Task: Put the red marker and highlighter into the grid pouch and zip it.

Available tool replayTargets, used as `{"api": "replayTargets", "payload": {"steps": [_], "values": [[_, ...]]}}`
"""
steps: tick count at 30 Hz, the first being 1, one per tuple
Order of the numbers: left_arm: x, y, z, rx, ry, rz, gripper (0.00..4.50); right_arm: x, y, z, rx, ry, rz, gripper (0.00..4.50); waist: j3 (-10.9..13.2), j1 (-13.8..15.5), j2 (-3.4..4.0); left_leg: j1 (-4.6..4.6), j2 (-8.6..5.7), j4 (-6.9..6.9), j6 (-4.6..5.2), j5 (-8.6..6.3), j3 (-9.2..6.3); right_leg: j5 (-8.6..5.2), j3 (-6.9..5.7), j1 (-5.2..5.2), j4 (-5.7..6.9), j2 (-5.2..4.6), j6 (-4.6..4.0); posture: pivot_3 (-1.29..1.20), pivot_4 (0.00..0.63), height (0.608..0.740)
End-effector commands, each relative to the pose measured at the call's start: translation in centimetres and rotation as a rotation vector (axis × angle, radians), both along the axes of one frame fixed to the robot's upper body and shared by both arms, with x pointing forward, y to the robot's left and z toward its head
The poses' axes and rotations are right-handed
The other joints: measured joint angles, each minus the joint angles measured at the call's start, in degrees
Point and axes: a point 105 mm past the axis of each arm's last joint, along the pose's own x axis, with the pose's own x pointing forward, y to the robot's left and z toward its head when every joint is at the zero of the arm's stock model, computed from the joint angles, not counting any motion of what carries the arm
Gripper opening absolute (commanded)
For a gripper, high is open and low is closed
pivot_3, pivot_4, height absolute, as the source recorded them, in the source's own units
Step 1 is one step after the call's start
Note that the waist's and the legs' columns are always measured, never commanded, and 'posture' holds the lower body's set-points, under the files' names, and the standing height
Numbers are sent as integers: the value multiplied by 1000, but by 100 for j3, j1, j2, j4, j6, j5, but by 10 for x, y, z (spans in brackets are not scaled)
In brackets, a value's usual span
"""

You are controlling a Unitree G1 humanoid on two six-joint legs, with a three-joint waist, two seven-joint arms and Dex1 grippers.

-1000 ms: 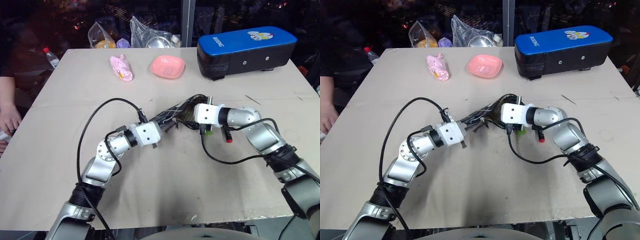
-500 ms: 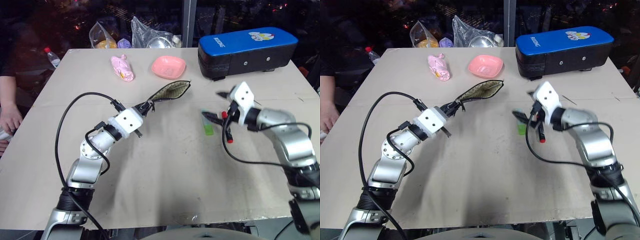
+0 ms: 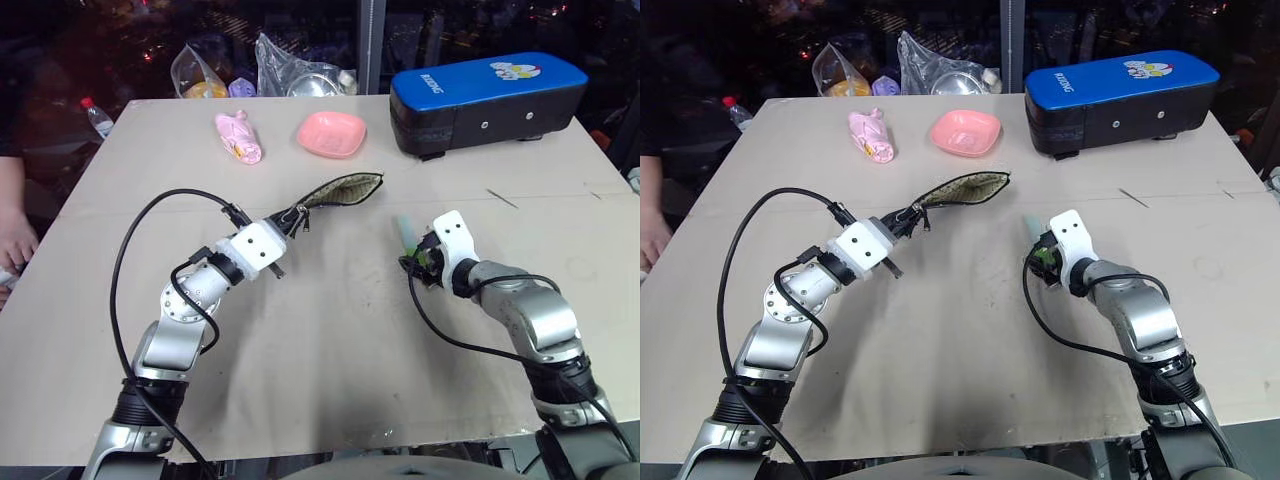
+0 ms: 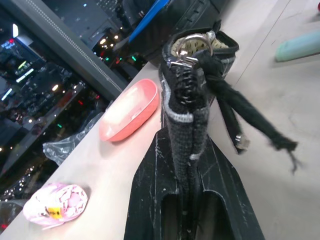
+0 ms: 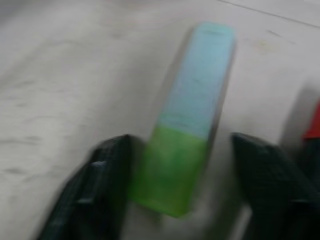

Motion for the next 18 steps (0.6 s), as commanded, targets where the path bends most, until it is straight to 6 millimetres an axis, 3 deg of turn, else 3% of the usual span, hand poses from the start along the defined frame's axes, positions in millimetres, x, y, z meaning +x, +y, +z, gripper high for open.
{"api": "replayTargets", "payload": {"steps": [1,4,8,9,11,14,18], "values": [[-4,-3,16,4,-64,-19,0,-1,2,2,-5,-6,13,921,0,-3,0,0,0,0,0,0,0,-1,0,0,0,1,1,0,150,740],[-5,-4,16,3,-61,-28,0,4,3,22,-14,-100,39,854,0,-3,0,0,1,0,0,0,-1,-1,0,0,0,1,2,0,150,740],[-6,-9,15,4,-34,-73,0,6,6,94,-30,-345,253,854,12,-30,8,-3,1,0,0,0,2,-2,2,-3,0,0,4,0,150,740],[-5,-9,15,7,-32,-79,0,5,6,102,-55,-380,301,854,15,-32,11,-4,0,2,0,0,2,-2,3,-4,-1,-1,5,0,150,740],[-4,-12,14,20,-32,-94,0,1,6,111,-123,-440,395,854,12,-28,5,-2,-2,-2,1,0,-1,-4,-1,-3,-2,0,7,0,150,740],[-1,-23,14,52,-45,-143,0,-3,2,104,-333,-532,565,854,8,8,-2,-4,-3,-8,0,-1,-8,-5,-9,0,-10,7,4,0,150,740],[1,-26,14,59,-51,-160,0,-6,3,101,-403,-579,658,854,12,-39,-5,-2,-4,-6,0,0,8,-2,5,-3,-9,4,3,0,150,740]]}}
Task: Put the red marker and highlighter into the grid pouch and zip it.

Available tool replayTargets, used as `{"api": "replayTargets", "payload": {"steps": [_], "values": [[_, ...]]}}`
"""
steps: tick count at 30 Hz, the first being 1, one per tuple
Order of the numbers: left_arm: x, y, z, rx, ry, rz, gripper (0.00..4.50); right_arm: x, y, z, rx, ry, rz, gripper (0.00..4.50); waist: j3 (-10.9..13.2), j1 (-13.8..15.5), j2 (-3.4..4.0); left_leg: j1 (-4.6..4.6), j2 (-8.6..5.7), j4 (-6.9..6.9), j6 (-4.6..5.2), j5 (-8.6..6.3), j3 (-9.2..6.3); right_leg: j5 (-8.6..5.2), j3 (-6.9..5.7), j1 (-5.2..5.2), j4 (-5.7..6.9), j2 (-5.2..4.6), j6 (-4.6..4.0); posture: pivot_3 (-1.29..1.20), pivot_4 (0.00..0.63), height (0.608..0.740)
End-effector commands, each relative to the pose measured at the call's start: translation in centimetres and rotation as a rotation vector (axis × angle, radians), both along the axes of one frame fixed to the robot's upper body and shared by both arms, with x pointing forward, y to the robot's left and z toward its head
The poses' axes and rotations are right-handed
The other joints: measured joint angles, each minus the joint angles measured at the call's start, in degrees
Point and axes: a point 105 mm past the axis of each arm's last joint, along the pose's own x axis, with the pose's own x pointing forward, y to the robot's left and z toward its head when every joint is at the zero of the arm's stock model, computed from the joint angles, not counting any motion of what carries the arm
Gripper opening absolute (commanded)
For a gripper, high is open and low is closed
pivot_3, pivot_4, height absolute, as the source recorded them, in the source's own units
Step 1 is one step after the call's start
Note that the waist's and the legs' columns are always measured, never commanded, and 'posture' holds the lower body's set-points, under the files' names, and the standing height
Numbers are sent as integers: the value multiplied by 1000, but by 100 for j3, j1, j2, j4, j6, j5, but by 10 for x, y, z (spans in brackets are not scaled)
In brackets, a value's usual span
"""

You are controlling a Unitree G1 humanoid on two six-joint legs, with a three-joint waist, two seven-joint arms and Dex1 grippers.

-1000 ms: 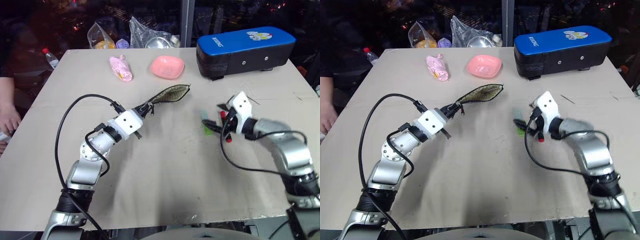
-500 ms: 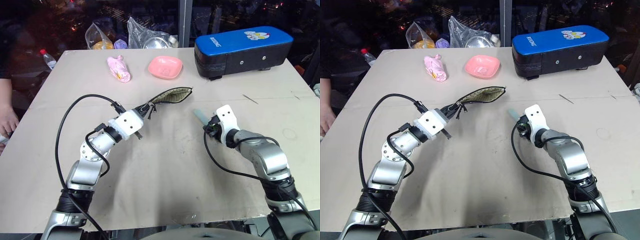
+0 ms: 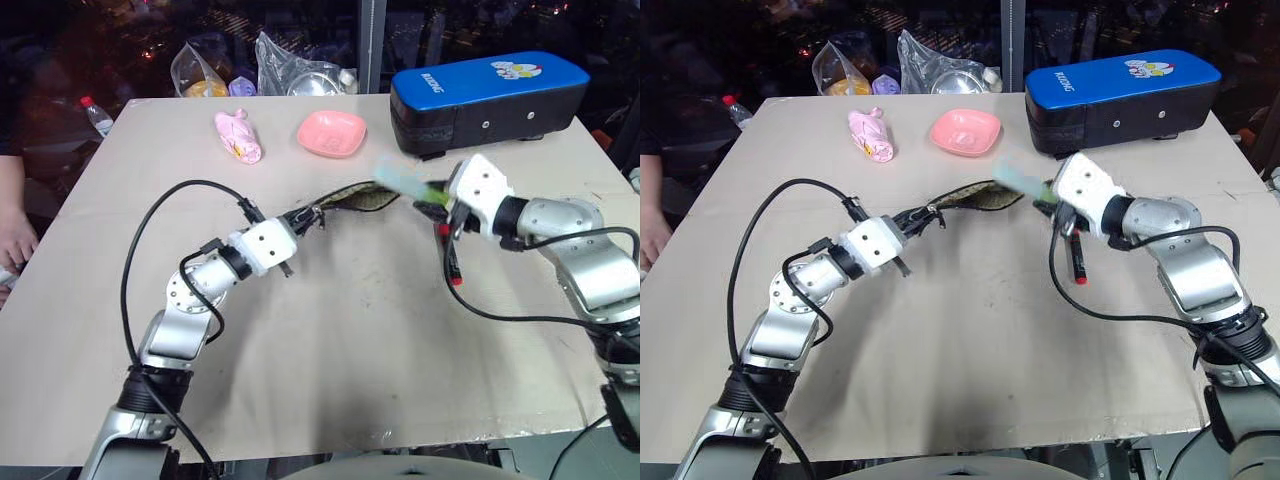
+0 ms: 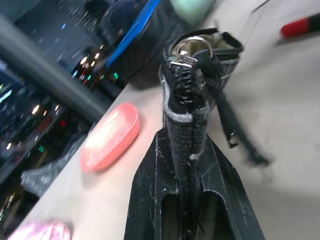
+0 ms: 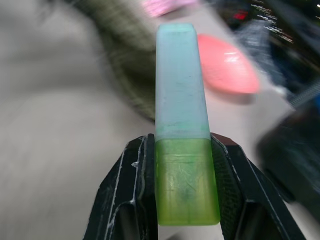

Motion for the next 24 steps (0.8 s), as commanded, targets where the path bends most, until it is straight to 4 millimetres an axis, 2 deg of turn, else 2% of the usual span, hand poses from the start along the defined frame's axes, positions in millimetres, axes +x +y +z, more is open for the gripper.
{"api": "replayTargets", "payload": {"steps": [1,6,9,14,16,18,19,21,23,24], "values": [[-1,-5,9,11,-47,-30,0,-5,4,12,-53,-93,83,854,2,-30,-1,0,0,0,0,0,5,1,5,-2,2,0,0,0,150,740],[-6,-13,9,10,-47,-68,0,-2,6,4,-59,-96,89,854,2,-10,-1,3,3,2,-1,1,2,1,0,-1,4,1,0,0,150,740],[-14,-23,6,42,-47,-131,0,2,15,4,-73,-113,109,854,2,-15,-1,3,3,2,-1,1,3,1,1,-1,4,0,-1,0,150,740],[-21,-38,4,108,-64,-225,0,7,46,15,-110,-181,208,854,2,-24,0,5,4,2,-1,1,7,3,3,-3,8,2,-5,0,150,740],[-21,-43,9,88,-71,-248,0,0,65,21,-81,-191,269,854,2,-15,0,3,4,2,-2,1,6,3,1,-4,8,3,-5,0,150,740],[-22,-47,13,50,-62,-266,0,-4,74,27,-26,-189,287,854,2,0,0,1,4,2,-2,2,6,3,0,-3,8,2,-6,0,150,740],[-21,-47,14,30,-60,-263,0,-4,74,27,-34,-203,290,1654,2,12,0,1,4,4,-3,2,7,3,0,-3,8,2,-6,0,150,740],[-19,-45,16,-3,-48,-245,0,-3,68,24,-61,-190,284,2240,2,46,0,-1,3,6,-3,2,11,4,0,-2,7,-1,-6,0,150,740],[-17,-40,15,-27,-37,-219,0,1,56,21,-111,-205,257,3246,2,71,0,-1,2,9,-3,2,18,4,1,-1,7,-5,-5,0,150,740],[-17,-37,13,-27,-33,-206,0,2,50,21,-144,-226,247,3574,2,78,0,0,2,10,-2,2,20,4,2,-2,7,-6,-5,0,150,740]]}}
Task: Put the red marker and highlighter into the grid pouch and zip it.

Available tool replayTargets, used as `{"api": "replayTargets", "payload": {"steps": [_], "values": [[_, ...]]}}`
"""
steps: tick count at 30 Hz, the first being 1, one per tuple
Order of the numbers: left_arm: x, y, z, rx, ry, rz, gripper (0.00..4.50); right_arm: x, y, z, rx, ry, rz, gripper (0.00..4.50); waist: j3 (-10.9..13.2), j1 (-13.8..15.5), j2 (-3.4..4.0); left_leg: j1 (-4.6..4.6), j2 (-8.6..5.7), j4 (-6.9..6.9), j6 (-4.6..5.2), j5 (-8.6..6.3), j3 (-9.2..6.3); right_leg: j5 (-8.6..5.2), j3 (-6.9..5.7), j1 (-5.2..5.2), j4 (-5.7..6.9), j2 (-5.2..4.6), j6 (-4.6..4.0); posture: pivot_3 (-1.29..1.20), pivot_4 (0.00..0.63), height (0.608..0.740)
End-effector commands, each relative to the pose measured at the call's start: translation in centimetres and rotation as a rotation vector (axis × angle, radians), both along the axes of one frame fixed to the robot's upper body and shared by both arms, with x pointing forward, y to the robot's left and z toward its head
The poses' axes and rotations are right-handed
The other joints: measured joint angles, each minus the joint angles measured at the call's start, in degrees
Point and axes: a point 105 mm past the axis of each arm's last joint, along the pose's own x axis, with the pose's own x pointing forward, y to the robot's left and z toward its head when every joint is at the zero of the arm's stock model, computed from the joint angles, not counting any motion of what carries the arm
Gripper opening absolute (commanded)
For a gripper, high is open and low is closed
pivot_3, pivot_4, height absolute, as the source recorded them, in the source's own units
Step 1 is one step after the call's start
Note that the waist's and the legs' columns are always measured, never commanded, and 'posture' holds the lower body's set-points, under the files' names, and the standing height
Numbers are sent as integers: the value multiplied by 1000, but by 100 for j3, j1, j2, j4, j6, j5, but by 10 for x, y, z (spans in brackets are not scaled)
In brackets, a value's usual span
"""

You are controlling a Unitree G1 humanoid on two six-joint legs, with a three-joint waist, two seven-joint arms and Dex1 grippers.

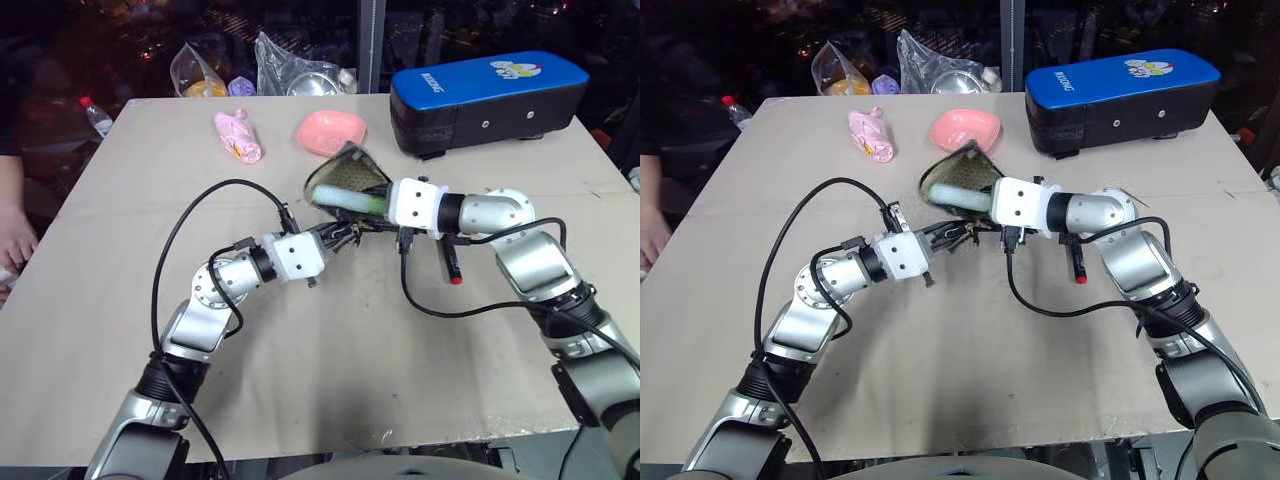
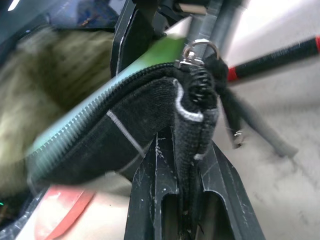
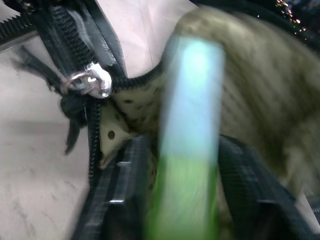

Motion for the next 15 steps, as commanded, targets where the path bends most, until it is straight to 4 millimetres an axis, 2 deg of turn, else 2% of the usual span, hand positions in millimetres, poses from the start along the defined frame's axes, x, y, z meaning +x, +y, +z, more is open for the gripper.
{"api": "replayTargets", "payload": {"steps": [1,2,13,15], "values": [[-3,7,14,-52,-51,23,0,2,-19,9,-67,-91,-24,4163,0,10,0,0,0,0,0,0,2,0,0,0,0,0,0,0,150,740],[-3,9,13,-50,-49,29,0,2,-22,9,-77,-99,-27,4422,0,10,0,2,0,0,0,0,2,0,0,0,0,0,0,0,150,740],[7,14,16,-156,0,88,0,3,-35,3,-99,-100,-53,4422,0,28,0,3,3,-1,0,0,5,-1,0,0,2,7,-1,0,150,740],[8,15,17,-182,14,96,0,3,-34,8,-75,-110,-55,4422,0,36,0,3,3,-1,0,0,6,-1,0,0,2,7,-1,0,150,740]]}}
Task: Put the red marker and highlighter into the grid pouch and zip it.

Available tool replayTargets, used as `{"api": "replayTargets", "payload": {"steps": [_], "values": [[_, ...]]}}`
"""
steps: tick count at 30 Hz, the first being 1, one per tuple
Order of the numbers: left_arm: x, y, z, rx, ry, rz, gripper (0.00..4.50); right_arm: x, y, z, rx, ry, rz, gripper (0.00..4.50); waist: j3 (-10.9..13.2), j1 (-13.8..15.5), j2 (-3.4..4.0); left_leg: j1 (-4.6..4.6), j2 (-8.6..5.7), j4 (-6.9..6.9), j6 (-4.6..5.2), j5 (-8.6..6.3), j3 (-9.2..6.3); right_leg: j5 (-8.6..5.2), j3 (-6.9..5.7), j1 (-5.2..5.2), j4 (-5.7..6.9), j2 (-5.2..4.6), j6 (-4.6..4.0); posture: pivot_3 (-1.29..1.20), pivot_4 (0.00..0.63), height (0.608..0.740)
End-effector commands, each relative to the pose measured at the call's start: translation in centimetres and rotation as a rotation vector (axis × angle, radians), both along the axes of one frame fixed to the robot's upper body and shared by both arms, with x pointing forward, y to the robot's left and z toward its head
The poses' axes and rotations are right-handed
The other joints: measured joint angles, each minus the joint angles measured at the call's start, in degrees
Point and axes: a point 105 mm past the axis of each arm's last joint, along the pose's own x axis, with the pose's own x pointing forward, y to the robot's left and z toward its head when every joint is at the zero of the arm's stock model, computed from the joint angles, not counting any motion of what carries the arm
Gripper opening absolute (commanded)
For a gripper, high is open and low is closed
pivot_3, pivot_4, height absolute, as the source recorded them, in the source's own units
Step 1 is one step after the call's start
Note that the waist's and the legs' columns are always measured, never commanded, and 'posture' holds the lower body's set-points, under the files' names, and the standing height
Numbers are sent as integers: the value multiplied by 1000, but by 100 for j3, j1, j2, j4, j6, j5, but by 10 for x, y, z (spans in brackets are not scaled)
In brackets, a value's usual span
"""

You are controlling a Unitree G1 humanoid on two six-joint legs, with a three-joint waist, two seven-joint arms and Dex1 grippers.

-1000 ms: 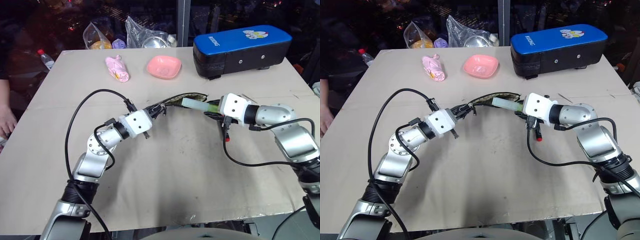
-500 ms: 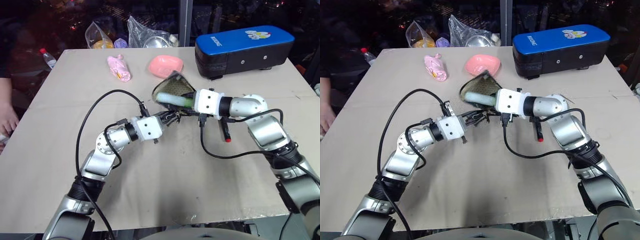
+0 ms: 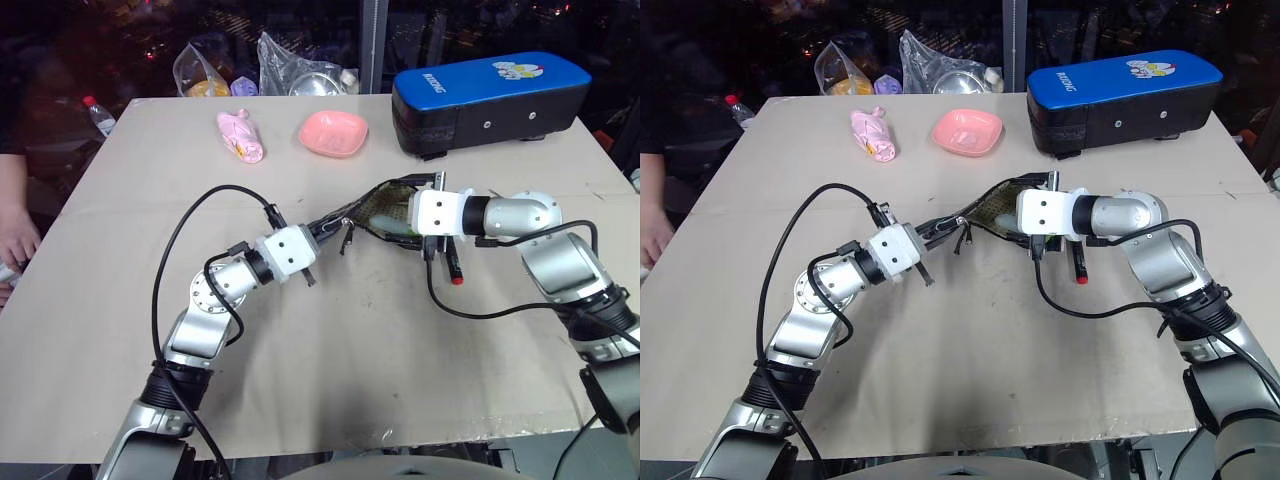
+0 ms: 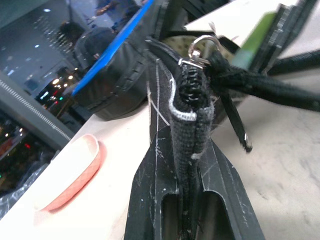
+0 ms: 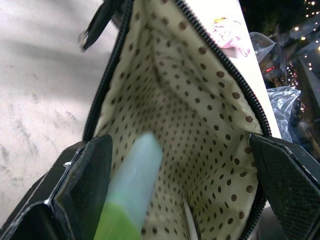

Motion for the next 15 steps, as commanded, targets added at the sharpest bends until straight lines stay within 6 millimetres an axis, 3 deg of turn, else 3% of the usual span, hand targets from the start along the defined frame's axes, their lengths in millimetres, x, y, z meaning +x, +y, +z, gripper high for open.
{"api": "replayTargets", "payload": {"steps": [1,4,8,11,14,15], "values": [[2,5,18,-79,-31,22,0,-1,-2,23,61,-66,0,4422,0,3,0,0,0,0,0,0,0,0,0,0,0,0,0,0,150,740],[3,7,16,-93,-12,33,0,-7,-2,41,161,-17,15,4422,0,5,0,0,0,0,0,0,-1,0,0,0,1,0,0,0,150,740],[6,16,21,-260,91,58,0,-22,-16,57,259,135,22,4422,0,9,0,-1,1,1,-1,1,-8,1,0,1,0,0,-1,0,150,740],[3,17,17,-246,108,51,0,-27,-38,56,321,278,-63,4422,0,24,-1,-1,1,2,1,0,-25,1,-3,4,0,-2,-1,0,150,740],[3,18,14,-255,122,58,0,-25,-60,46,376,381,-189,4422,-1,23,-2,0,-1,2,2,-1,-33,1,-10,10,-4,-6,-1,0,150,740],[4,18,14,-270,130,64,0,-21,-70,34,409,443,-277,4422,-1,20,-2,0,-2,2,2,-1,-33,1,-10,10,-4,-6,-1,0,150,740]]}}
